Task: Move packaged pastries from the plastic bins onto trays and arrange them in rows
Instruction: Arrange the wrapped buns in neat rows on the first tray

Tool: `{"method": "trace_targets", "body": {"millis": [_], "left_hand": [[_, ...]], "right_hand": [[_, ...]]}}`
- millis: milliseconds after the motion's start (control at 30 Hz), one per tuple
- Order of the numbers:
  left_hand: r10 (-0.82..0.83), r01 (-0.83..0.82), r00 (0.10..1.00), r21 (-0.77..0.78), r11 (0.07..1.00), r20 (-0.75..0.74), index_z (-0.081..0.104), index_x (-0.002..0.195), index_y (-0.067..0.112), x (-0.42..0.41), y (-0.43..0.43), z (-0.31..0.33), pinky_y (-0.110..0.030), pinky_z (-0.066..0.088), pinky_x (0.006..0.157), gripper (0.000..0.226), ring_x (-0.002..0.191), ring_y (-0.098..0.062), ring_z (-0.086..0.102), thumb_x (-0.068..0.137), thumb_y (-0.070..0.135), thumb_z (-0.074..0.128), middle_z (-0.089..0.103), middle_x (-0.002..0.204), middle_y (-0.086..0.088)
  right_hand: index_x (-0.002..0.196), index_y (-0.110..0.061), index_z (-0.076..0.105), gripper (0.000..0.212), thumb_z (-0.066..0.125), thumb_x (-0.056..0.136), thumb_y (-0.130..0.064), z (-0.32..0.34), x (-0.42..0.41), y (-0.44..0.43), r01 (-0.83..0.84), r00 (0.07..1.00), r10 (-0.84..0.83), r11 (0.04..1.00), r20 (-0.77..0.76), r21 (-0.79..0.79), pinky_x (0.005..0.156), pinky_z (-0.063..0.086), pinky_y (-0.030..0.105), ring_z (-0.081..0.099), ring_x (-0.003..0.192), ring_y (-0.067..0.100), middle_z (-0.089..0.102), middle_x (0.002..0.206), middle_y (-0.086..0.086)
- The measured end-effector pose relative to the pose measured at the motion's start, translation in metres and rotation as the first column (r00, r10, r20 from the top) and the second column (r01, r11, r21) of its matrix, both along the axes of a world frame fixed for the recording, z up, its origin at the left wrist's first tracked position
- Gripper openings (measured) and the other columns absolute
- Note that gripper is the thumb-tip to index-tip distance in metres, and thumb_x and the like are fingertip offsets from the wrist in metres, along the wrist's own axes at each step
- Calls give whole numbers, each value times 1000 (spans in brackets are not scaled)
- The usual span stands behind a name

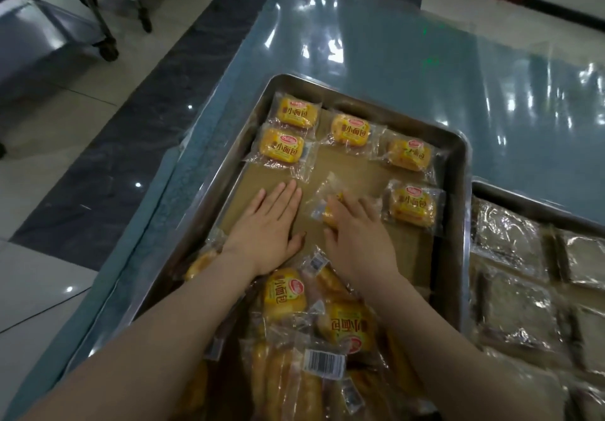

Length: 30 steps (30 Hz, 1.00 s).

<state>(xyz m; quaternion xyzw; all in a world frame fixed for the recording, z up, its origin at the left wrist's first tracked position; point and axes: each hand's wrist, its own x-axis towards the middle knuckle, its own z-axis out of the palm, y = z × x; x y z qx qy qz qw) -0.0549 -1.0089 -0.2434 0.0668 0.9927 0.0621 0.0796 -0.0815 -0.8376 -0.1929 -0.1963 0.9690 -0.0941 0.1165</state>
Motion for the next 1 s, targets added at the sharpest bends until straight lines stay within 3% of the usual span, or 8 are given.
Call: {"method": "trace_targets", "body": {"millis": [200,333,467,533,633,800,900,1000], "left_hand": [[8,-8,1000,-11,1000,0,-21,144,13,0,1,-1,-38,-12,115,75,140,-15,-22,87,56,3,-26,152,-3],[6,-6,1000,-3,1000,-2,-20,144,12,-1,0,1,-39,-11,116,76,141,-16,-21,87,57,3,-24,154,-5],[-5,5,1000,1,1000,-8,-14,148,11,-1,0,3,-38,-11,116,76,143,-16,-17,90,55,9,-19,155,-5],[-5,5,1000,-2,1000,-6,-14,148,11,-1,0,3,-38,-12,115,77,143,-16,-17,90,55,10,-19,155,-5],[-3,3,1000,1,1000,-5,-16,147,11,-2,1,2,-37,-12,115,76,143,-16,-17,90,55,10,-19,155,-5],[2,-2,1000,1,1000,-8,-15,147,12,-2,1,2,-37,-12,115,76,143,-16,-16,89,55,8,-19,156,-5],[1,-1,1000,4,1000,-7,-14,148,13,-2,2,2,-38,-11,115,76,143,-15,-16,88,56,8,-18,156,-4],[2,-2,1000,3,1000,-12,-15,147,14,-3,1,2,-38,-12,115,76,142,-14,-16,87,57,5,-18,156,-3]], "right_hand": [[152,-28,-3,71,41,97,-17,-4,-19,-11,-77,994,70,994,86,83,116,3,44,-7,146,32,-8,160,3],[147,-23,25,60,44,94,-42,10,-28,-9,28,997,-37,993,74,119,98,40,47,34,132,38,29,150,9],[115,-15,58,50,35,95,-54,19,-26,-1,148,989,-146,987,-35,65,82,45,39,50,110,30,44,124,8],[119,-20,57,30,48,94,-34,19,-25,6,26,992,-30,999,-120,-35,92,43,41,46,119,29,44,135,5],[118,-29,60,36,54,86,-13,20,-21,15,-210,973,219,970,66,-120,105,38,44,42,129,22,37,149,-6],[142,-36,39,70,61,77,-25,16,-25,30,-261,928,254,965,273,-12,116,18,43,10,145,17,12,159,-8],[142,-39,37,71,66,78,-29,15,-32,31,-270,943,257,962,212,34,111,24,40,19,142,21,20,156,-7],[133,-31,44,52,56,86,-50,12,-33,18,-1,1000,1,1000,8,-16,95,42,41,42,126,28,43,141,-3]]}}
